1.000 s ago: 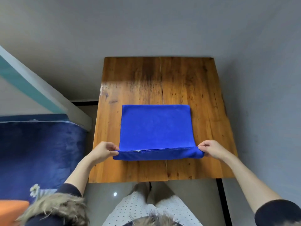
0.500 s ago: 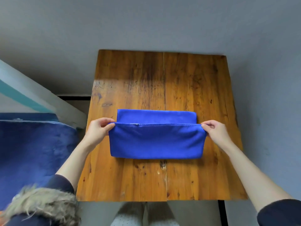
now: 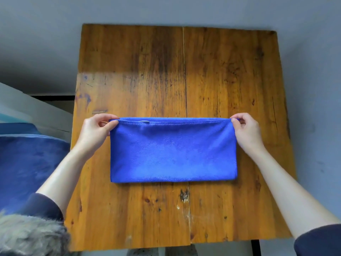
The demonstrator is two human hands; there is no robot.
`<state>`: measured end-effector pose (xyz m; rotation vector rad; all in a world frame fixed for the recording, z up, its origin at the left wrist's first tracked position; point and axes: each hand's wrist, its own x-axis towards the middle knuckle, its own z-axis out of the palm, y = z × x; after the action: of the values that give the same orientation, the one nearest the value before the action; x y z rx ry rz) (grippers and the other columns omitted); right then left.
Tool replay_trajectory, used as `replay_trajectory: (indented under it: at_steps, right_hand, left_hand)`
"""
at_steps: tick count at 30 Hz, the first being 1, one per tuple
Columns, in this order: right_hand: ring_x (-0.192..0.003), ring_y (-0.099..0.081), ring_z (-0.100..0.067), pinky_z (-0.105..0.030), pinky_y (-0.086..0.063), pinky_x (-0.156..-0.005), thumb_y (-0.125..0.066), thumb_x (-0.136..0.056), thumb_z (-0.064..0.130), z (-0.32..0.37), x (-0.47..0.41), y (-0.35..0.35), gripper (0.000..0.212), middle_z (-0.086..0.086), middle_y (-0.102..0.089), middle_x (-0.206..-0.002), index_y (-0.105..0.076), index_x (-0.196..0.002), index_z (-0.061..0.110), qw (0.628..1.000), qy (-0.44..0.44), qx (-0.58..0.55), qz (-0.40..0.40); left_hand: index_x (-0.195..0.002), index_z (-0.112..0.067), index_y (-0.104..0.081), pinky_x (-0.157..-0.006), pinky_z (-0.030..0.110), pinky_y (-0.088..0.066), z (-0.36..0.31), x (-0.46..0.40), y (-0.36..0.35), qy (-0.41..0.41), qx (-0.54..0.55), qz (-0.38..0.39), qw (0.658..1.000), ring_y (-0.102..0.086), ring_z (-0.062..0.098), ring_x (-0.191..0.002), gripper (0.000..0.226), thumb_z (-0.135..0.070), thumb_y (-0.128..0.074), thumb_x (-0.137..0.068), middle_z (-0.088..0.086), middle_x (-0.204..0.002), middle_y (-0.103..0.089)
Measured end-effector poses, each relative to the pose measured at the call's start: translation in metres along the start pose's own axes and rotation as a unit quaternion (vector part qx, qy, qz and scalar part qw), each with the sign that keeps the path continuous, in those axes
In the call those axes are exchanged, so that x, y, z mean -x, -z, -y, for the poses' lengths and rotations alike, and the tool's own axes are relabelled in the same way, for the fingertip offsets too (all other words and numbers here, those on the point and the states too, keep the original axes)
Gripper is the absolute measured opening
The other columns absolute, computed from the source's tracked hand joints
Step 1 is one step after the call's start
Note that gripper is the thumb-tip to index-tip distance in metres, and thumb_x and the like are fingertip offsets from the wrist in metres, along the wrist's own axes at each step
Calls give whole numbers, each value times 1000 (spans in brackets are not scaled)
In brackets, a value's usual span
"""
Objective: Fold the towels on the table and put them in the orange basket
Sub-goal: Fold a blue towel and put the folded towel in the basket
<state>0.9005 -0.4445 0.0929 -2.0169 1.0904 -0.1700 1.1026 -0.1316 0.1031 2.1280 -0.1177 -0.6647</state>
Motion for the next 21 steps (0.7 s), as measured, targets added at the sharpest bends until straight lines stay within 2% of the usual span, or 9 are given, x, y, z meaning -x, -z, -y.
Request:
replay_trajectory:
  at_steps: [2, 5, 8, 12, 15, 19, 21]
  right_hand:
    - [-86, -55, -18, -18, -42, -66, -46, -96, 11, -4, -4, -6, 10, -5, -60, -96, -55, -95, 15, 1000, 1, -10, -4]
    - [-87, -54, -19, -27, -41, -71, -44, -96, 11, -10, -8, -13, 10, -6, -59, -98, -53, -96, 16, 1000, 4, -9, -13]
    - [-90, -51, -18, -26, -38, -75, -42, -97, 10, -14, -11, -20, 12, -5, -56, -99, -54, -100, 10, 1000, 2, 1, -27]
    - [-92, -47, -14, -21, -33, -75, -37, -99, 12, -15, -18, -31, 19, -2, -52, -101, -52, -107, 5, 998, -4, 30, -48]
    - [-92, -48, -18, -32, -36, -80, -35, -99, 14, -17, -19, -38, 19, -5, -55, -105, -50, -108, 7, 996, -2, 56, -76]
    - [-93, -52, -23, -32, -33, -79, -33, -100, 15, -21, -20, -44, 19, -9, -57, -108, -48, -108, 8, 991, -1, 91, -96]
    - [-96, -53, -27, -32, -33, -78, -34, -99, 15, -22, -21, -46, 19, -10, -58, -109, -48, -108, 8, 990, -1, 103, -101]
  left_hand:
    - [-97, -17, -66, -83, 42, -50, 2, -4, -2, -4, 11, -8, 1000, -56, 20, -88, 10, -15, -59, -90, 5, -92, -63]
    - [-89, -22, -66, -81, 41, -50, 7, -10, -6, -14, 28, -20, 999, -54, 19, -84, 10, -13, -61, -88, 5, -86, -63]
    - [-85, -28, -64, -74, 35, -48, 11, -18, -11, -36, 20, -23, 999, -53, 15, -80, 16, -13, -60, -89, -2, -83, -62]
    - [-93, -18, -61, -74, 25, -42, 16, -27, -20, -63, -16, -41, 997, -49, 4, -72, 7, -13, -56, -91, -7, -83, -58]
    - [-94, -18, -58, -69, 9, -38, 18, -26, -26, -105, -49, -77, 990, -50, -4, -70, 8, -11, -54, -92, -11, -84, -56]
    - [-99, -13, -61, -73, 7, -38, 25, -24, -28, -165, -69, -118, 977, -50, -2, -76, 10, -10, -54, -92, 0, -95, -56]
    - [-98, -16, -62, -72, 7, -38, 29, -28, -32, -163, -67, -133, 975, -49, -5, -72, 10, -11, -56, -91, -5, -90, -55]
